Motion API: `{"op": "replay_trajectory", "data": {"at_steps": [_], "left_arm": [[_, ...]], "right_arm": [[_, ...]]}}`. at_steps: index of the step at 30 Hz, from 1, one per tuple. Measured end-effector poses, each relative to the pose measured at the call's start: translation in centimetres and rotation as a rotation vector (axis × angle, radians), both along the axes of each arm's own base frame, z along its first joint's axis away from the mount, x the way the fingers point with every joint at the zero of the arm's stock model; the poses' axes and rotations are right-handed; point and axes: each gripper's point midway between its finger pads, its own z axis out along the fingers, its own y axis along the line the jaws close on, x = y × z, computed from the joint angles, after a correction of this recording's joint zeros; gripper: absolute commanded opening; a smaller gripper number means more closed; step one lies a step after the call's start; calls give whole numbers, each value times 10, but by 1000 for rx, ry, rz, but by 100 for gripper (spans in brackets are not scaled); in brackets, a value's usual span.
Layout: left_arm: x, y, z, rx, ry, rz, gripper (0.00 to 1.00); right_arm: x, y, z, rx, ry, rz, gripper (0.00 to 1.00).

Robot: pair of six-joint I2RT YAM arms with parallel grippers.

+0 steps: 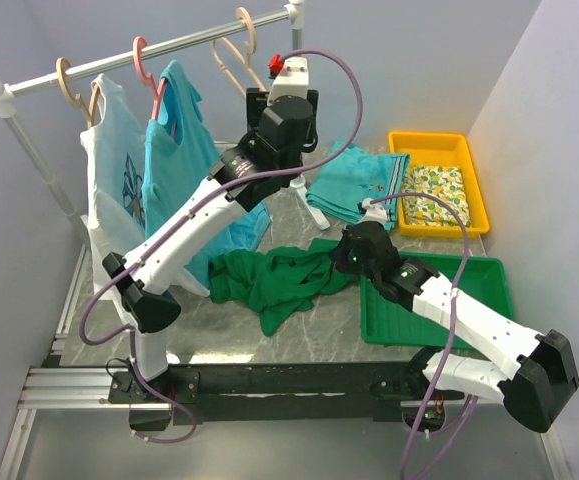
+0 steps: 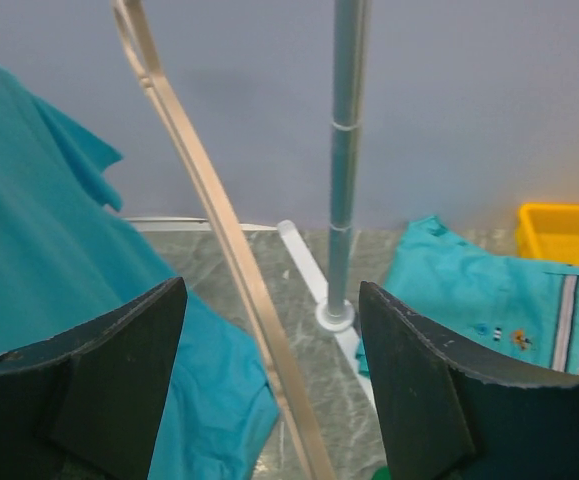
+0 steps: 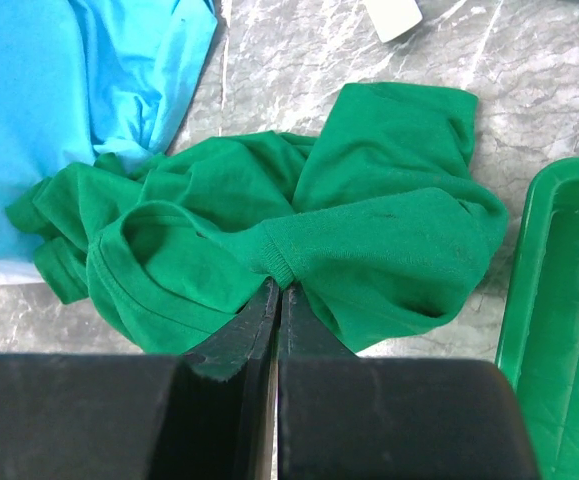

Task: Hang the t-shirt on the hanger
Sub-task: Pick up the hanger from the clothesline.

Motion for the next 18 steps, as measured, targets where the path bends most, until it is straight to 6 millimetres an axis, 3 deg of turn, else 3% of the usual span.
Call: {"op": "replay_trajectory", "data": {"at_steps": [8,15,18], "left_arm": [[2,10,-4,43,5,48,49],[6,14,-34,90,63,63,40],[6,17,-43,108,85,69,31]], "right_arm": [[0,0,0,6,2,-4,0],[0,1,1,14,5,-3,0],[-1,2,1,16,6,-2,0]]}}
